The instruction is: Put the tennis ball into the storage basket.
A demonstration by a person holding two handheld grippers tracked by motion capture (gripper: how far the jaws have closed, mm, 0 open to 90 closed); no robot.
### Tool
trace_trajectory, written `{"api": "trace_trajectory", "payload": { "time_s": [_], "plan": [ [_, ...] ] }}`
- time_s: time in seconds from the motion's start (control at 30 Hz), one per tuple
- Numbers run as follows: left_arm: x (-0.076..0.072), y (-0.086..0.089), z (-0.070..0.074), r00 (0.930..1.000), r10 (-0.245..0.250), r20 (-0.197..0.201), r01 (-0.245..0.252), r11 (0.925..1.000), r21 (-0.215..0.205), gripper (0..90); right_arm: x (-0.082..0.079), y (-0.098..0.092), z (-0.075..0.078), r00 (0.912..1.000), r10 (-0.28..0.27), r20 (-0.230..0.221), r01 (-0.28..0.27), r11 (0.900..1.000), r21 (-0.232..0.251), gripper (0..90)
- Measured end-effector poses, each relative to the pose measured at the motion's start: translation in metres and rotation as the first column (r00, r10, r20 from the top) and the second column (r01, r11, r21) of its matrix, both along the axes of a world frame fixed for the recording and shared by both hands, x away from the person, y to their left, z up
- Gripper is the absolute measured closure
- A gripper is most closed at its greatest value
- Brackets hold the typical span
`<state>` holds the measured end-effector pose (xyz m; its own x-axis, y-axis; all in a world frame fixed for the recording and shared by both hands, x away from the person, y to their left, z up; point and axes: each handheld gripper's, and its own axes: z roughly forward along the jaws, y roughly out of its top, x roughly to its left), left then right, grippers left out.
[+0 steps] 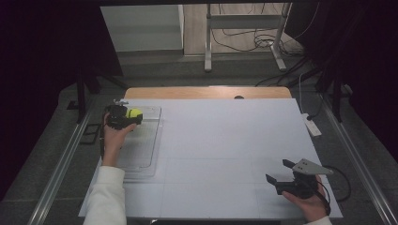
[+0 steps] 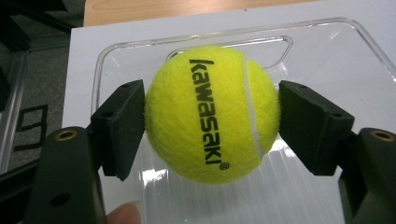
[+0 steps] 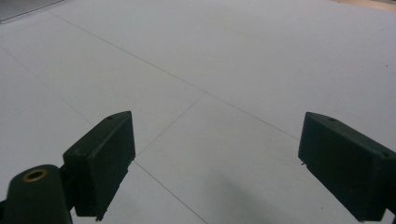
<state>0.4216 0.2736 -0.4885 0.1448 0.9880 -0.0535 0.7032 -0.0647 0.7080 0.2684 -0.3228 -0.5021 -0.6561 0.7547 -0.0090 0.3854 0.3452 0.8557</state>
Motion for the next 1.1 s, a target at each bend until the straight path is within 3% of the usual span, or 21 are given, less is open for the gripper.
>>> {"api": "trace_trajectory", "payload": {
  "time_s": [0.5, 1.1],
  "plan": [
    [0.003, -0.004, -0.005, 0.9994, -0.004, -0.034, 0.006, 0.9988, 0.049, 27.3, 0.000, 0.000, 0.000, 1.0000, -0.001, -0.002, 0.001, 1.000, 0.001, 11.4],
    [0.007, -0.010, -0.013, 0.9958, -0.007, -0.091, 0.020, 0.9899, 0.140, 27.3, 0.001, 0.000, -0.001, 1.0000, -0.002, -0.004, 0.002, 1.000, 0.003, 11.4]
  ]
}}
